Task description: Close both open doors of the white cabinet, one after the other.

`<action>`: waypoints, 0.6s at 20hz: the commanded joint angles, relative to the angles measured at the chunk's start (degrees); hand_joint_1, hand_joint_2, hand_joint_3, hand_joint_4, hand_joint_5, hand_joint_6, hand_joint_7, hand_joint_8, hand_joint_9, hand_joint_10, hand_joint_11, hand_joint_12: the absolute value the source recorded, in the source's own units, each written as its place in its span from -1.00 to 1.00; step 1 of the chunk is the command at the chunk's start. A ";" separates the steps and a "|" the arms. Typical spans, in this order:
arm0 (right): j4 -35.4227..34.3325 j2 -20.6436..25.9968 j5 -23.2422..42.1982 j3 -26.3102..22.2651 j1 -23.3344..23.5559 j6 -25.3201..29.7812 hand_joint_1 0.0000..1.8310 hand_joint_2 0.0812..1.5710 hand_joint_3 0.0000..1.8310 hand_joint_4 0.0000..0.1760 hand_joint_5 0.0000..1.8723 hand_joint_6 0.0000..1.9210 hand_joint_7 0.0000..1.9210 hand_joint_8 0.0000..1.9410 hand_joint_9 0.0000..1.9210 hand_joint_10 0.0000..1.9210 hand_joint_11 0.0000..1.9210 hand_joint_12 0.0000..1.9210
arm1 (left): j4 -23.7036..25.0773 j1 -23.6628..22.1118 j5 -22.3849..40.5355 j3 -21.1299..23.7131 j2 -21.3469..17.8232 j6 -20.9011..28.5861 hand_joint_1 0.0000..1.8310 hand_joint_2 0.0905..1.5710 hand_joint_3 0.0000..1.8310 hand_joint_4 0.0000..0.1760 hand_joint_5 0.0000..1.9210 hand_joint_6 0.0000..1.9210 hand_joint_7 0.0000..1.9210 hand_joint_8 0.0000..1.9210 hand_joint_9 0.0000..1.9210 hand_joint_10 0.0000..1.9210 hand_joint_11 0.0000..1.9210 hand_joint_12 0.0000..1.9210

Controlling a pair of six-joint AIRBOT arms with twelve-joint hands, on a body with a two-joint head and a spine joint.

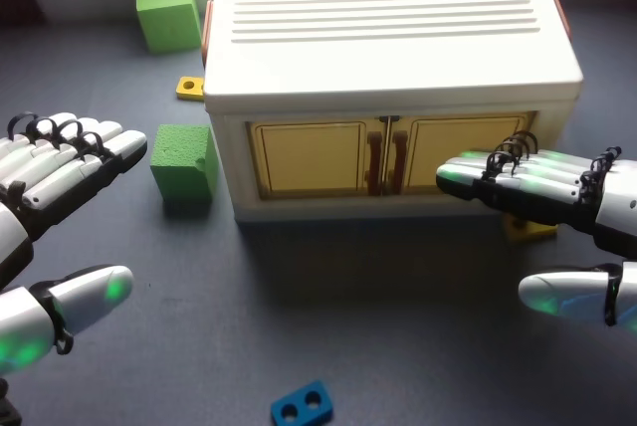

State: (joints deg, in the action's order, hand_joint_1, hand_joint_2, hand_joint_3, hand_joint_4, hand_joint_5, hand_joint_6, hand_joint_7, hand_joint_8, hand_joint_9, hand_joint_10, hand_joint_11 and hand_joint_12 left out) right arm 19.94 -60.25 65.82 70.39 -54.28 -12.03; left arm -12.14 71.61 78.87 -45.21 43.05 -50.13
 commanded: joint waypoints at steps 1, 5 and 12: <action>-1.59 -0.10 6.60 0.11 0.68 0.61 -0.61 0.96 -1.00 -1.00 -0.96 -1.00 -1.00 -1.00 -1.00 -1.00 -1.00 -1.00 | -0.03 -0.21 6.99 0.11 -0.42 0.06 -1.00 0.77 -1.00 -1.00 -0.99 -1.00 -1.00 -1.00 -0.98 -1.00 -0.99 -1.00; -1.07 0.94 7.26 -0.54 0.66 2.03 -0.80 0.98 -0.99 -1.00 -0.97 -1.00 -1.00 -1.00 -1.00 -1.00 -1.00 -1.00 | -0.38 0.41 8.04 0.35 -0.61 0.06 -1.00 0.77 -1.00 -1.00 -0.98 -1.00 -0.99 -1.00 -1.00 -1.00 -0.98 -0.99; -10.27 6.23 15.98 -4.01 -8.83 4.22 -0.69 0.90 -1.00 -1.00 -0.93 -0.98 -0.95 -0.99 -0.97 -0.99 -0.92 -0.97 | -3.02 2.64 11.27 0.68 -0.59 0.05 -1.00 0.80 -0.99 -1.00 -0.95 -0.99 -0.99 -1.00 -0.97 -0.99 -0.88 -0.94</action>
State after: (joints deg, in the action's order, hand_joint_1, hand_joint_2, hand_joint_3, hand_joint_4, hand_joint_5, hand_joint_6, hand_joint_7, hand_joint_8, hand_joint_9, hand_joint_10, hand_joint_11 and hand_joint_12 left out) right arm 11.22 -54.02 72.93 66.43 -64.36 -8.51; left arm -15.44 74.61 82.48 -44.58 42.74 -50.15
